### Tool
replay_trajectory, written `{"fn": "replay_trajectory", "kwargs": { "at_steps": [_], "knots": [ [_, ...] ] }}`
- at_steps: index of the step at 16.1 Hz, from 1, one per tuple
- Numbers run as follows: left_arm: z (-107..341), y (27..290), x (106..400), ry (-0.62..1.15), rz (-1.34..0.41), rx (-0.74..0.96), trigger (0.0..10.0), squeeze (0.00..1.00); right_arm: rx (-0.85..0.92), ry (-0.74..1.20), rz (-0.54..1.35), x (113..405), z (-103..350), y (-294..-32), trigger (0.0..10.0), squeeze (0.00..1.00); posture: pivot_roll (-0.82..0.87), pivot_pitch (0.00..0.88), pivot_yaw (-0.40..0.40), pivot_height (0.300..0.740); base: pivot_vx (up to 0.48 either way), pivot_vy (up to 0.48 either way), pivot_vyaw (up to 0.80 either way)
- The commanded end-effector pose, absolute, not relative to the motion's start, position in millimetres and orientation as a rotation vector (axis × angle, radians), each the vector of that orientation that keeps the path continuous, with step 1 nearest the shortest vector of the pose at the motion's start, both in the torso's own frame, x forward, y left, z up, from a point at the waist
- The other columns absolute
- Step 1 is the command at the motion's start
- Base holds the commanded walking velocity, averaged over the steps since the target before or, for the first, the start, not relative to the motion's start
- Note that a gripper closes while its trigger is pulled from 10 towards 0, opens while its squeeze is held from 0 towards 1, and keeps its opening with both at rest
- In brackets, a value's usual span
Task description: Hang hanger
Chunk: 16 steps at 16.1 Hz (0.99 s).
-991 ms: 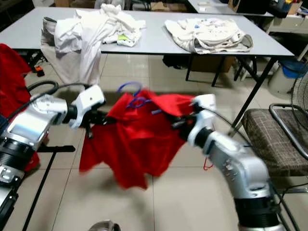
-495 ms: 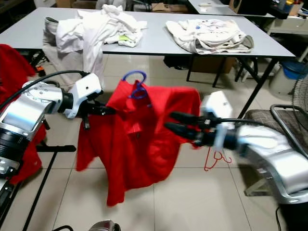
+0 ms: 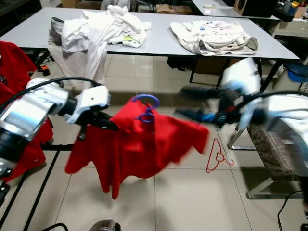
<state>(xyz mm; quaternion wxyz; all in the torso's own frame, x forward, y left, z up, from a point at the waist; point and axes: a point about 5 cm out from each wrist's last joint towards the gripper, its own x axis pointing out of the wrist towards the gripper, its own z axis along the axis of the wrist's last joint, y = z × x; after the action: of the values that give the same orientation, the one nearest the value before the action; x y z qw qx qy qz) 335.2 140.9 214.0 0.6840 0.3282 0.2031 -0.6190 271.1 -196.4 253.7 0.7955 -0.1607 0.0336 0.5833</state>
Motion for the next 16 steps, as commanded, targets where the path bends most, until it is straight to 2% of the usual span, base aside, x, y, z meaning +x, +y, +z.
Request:
{"fn": "replay_trajectory", "kwargs": {
  "at_steps": [1,7,8,9,16],
  "knots": [
    [233,129,335,0.380,-1.426,0.787,0.0,0.00,-0.397,0.124,1.263,276,247,-196,10.0,0.00,0.03,0.000,-0.022,0.740,0.000,0.000,0.00],
    [245,113,330,0.355,-1.494,0.819,0.0,0.00,-0.457,0.212,1.312,300,233,-178,10.0,0.00,0.05,0.000,-0.047,0.740,0.000,0.000,0.00],
    [246,112,329,0.354,-1.503,0.821,0.0,0.00,-0.461,0.215,1.329,300,233,-177,7.1,0.00,0.05,0.000,-0.047,0.740,0.000,0.000,0.00],
    [247,111,329,0.351,-1.508,0.820,0.0,0.00,-0.469,0.235,1.347,300,231,-176,0.0,0.00,0.04,0.000,-0.047,0.740,0.000,0.000,0.00],
    [256,103,327,0.312,-1.531,0.813,0.0,0.00,-0.477,0.302,1.398,301,219,-171,0.0,0.00,0.04,0.000,-0.042,0.740,0.000,0.000,0.00]
  ]
}}
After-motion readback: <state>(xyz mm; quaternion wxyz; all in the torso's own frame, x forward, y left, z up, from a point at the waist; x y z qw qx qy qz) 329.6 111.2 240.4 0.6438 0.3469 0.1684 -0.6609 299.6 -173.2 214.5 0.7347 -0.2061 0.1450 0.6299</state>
